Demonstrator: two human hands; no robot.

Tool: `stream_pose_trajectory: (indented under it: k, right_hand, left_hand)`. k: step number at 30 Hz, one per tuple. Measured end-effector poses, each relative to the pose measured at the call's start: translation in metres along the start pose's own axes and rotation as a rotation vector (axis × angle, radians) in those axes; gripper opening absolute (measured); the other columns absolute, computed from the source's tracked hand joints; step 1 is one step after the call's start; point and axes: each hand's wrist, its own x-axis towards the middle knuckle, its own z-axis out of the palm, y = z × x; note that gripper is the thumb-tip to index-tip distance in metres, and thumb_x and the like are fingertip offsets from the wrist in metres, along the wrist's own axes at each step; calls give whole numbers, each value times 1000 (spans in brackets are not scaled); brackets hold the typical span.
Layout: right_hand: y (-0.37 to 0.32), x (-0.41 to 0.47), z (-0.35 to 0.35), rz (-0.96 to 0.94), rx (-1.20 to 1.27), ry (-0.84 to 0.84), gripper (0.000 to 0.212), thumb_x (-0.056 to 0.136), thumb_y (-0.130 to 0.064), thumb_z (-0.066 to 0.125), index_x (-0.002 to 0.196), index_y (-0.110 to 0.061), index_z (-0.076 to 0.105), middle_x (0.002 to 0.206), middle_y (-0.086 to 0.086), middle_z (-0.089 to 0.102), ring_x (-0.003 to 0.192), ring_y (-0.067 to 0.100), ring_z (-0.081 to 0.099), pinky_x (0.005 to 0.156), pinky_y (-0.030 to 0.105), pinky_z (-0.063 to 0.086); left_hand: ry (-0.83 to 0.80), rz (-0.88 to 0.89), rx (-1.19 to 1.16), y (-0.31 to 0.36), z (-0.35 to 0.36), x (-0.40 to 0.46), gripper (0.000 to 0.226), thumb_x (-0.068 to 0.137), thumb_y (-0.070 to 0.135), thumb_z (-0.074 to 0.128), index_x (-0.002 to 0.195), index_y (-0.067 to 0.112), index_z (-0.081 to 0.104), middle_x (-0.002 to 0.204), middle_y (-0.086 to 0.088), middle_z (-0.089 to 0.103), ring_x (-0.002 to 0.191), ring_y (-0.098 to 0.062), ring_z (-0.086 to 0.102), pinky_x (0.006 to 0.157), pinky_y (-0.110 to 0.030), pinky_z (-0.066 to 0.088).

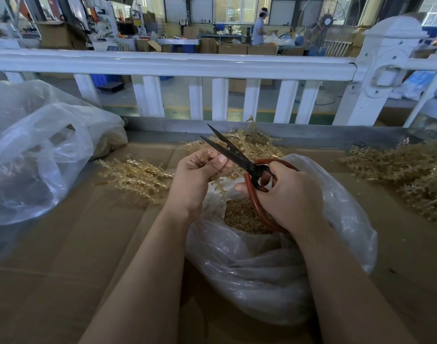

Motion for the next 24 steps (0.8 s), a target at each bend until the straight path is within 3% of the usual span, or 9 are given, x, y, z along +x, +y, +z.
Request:
stream_pose_trajectory:
  k: [3,8,17,24]
  right_hand:
    - [0,0,0,-4,0,13,72,70,-95,37,70,-26,58,57,-21,49,51,-5,45,49,12,32]
    - [1,1,1,13,-18,-9,79,68,-96,35,80,-24,65,66,-17,59,56,-6,45,52,10,34]
    - [-1,-1,0,21,-9,-6,80,69,-94,34,84,-22,68,69,-15,61,58,0,50,53,11,36]
    - [0,-1,-1,71,96,-24,61,70,-87,50,89,-31,65,75,-24,55,64,-6,48,56,12,32]
  left_hand:
    - [5,-12,-22,0,0,0,18,93,-2,56,80,9,62,74,4,67,72,-7,63,78,-23,52]
    - [-4,-22,26,-1,0,1,16,96,1,56,83,9,63,75,6,68,74,-7,63,81,-24,51]
    - [133,-74,-106,2,-5,2,19,98,3,53,81,9,61,68,-1,58,61,-12,49,60,-21,46]
    - [270,-129,-114,2,-6,3,13,96,5,59,90,10,69,69,0,64,62,-8,59,59,-19,51]
